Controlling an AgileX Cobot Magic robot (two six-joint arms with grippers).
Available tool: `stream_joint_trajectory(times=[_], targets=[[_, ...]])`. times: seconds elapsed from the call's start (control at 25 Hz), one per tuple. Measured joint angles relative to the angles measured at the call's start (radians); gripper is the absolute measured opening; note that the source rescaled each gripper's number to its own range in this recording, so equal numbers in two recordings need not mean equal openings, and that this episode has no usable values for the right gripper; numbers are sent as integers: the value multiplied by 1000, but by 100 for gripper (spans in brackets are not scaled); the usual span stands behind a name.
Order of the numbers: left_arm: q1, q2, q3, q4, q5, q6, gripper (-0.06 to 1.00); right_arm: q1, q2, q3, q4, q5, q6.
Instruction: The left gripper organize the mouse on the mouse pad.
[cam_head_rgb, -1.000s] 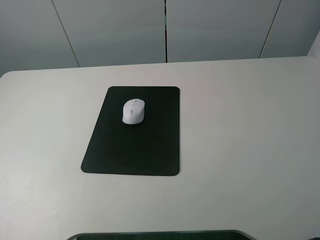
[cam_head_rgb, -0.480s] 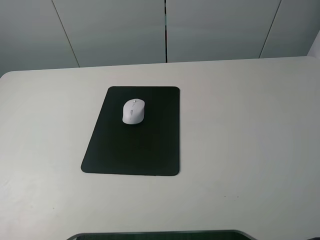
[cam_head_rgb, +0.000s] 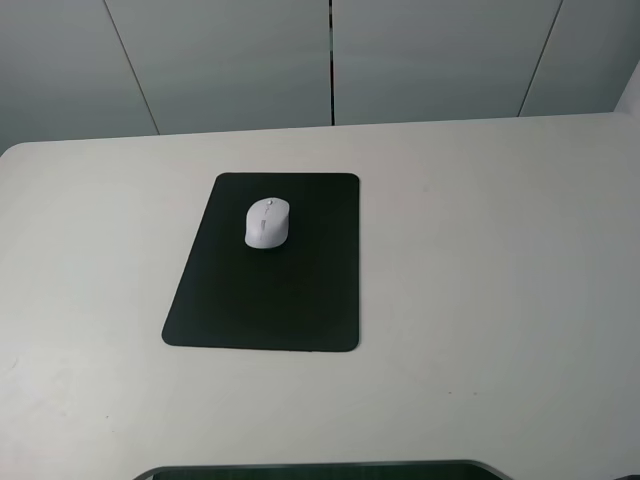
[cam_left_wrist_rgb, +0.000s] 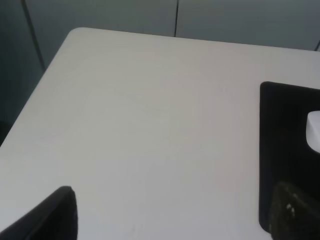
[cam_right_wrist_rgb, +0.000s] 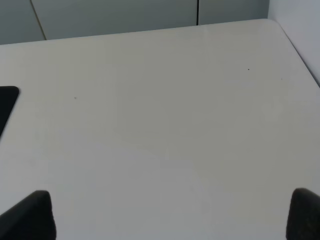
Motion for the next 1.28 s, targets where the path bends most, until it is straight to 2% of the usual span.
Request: stream_joint_trajectory(times=[0.2,0.4,0.8,1.28], targets=[[0,-4,44,-29,0,20,95,0,0,0,0,0,0],[0,-4,120,-78,-16,89,95,0,0,0,0,0,0],[0,-4,172,-71,-128,96,95,0,0,0,0,0,0],[1,-4,179,-67,-143,95,95,0,0,0,0,0,0]])
